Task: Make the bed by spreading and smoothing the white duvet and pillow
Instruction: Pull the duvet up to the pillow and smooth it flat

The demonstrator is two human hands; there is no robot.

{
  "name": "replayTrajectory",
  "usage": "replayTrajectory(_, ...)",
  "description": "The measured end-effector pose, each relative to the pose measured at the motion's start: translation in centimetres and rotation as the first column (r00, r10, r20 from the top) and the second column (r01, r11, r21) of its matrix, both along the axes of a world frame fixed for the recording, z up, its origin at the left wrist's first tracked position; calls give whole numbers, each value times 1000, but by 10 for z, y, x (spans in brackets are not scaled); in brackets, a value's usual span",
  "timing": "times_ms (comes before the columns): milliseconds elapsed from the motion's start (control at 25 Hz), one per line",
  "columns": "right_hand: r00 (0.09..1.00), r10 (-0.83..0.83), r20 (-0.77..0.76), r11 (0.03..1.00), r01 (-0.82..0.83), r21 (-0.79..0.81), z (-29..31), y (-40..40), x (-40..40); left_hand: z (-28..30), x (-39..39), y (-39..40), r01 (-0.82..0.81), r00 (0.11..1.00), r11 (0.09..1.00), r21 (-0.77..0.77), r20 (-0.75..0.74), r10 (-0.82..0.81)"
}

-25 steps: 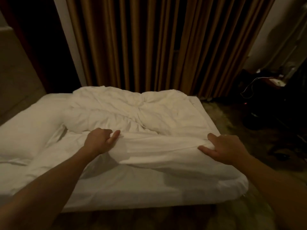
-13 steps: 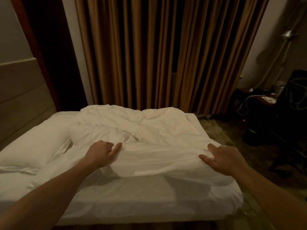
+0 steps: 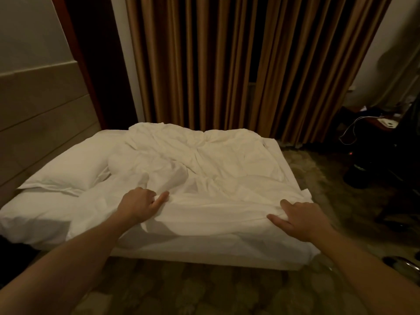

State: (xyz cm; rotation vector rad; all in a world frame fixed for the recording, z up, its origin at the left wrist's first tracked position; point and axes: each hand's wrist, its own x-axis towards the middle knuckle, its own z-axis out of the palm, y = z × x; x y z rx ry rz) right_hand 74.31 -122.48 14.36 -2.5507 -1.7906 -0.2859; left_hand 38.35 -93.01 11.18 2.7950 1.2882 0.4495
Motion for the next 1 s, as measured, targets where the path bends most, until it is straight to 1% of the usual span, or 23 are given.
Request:
replayTrajectory(160,999,40,26,998,-38,-44,13,-24,-26,3,-30,-20,20,1000,1000,10,24,-20)
replayTrajectory(360,995,69,70,996,-65,-60,21,-34,-69,11,-72,-28,29,997,999,22,68,-30)
replayTrajectory(560,996,45,78,999,-43,-18,15,-34,-91,18,-85,-16,50,995,998,46,82,-53)
replayTrajectory(800,998,-64,-1,998,64,-22,13,-24,-73,30,-56,4,73,996,992,102,38,-77)
replayTrajectory(920,993,-84,-88,996,80,-50,11,-11,-55,38,-36,15,71,997,991,117,26,-75)
replayTrajectory(960,986,-101,-133,994,94,-58,9,-5,-45,41,-29,19,80,996,989,128,20,-84)
replayTrajectory(1000,972,-136,-193,988,118,-101,7,1,-35,44,-22,23,91,995,986,142,21,-95)
